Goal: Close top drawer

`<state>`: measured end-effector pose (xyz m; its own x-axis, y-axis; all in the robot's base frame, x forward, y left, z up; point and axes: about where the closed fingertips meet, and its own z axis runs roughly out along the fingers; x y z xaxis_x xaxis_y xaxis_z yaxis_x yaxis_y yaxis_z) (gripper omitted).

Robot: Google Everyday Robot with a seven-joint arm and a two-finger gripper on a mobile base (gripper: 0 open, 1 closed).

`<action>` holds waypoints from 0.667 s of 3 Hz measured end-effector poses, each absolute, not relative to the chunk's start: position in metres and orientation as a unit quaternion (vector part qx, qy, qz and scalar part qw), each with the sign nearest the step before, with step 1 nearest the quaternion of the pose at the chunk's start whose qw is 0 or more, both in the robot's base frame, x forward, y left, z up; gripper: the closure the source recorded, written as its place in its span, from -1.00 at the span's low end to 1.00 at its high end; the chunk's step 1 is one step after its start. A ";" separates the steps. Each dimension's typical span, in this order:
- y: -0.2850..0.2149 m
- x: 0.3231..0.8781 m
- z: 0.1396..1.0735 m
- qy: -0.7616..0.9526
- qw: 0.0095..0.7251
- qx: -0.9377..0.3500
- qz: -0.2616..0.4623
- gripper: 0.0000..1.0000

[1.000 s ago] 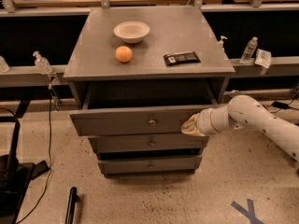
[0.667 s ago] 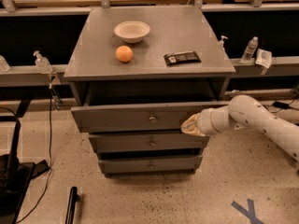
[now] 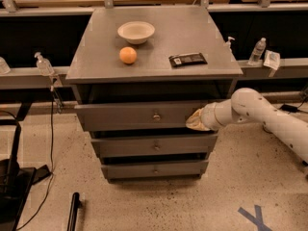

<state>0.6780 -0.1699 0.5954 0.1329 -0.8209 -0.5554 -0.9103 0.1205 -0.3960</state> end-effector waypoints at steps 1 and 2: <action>-0.177 0.696 0.600 0.660 0.361 -0.657 0.056 1.00; -0.182 0.706 0.600 0.664 0.356 -0.655 0.053 1.00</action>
Offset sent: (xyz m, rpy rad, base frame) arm 0.0414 -0.0246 0.0104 -0.0291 0.0021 -0.0415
